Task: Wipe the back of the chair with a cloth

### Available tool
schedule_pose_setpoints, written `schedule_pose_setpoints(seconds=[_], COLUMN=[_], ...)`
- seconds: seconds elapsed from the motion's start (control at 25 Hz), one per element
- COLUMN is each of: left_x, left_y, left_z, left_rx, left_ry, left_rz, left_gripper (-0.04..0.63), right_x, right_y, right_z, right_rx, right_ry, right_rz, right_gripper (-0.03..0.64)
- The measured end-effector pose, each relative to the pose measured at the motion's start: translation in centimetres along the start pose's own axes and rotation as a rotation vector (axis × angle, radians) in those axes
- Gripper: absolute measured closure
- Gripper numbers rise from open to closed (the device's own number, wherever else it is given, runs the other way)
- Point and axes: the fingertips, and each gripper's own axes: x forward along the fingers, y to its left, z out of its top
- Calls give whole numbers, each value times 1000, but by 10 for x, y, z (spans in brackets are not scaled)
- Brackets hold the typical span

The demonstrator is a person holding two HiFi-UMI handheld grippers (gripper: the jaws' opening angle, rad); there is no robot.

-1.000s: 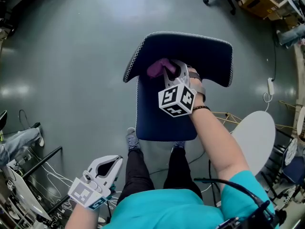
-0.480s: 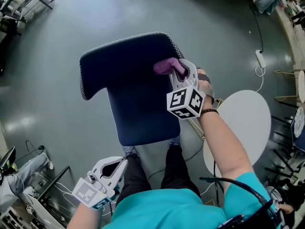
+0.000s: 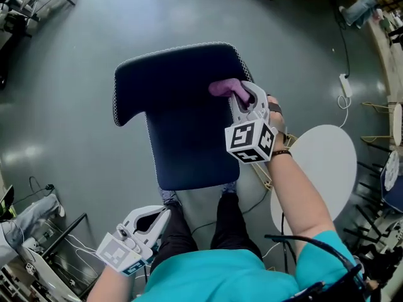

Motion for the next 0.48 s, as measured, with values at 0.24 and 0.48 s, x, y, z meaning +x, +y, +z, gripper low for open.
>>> schedule_pose_setpoints(seconds=[0.24, 0.48], left_x=[-78, -160], left_y=[45, 94], left_z=[-12, -35], left_rx=[-42, -116], left_ry=[-53, -136], left_rz=[72, 202], left_gripper=[592, 592], right_x=[28, 55], right_y=[130, 241], right_z=[106, 196], right_rx=[-63, -135], right_ry=[-112, -184], right_rz=[192, 332], right_gripper=[528, 528])
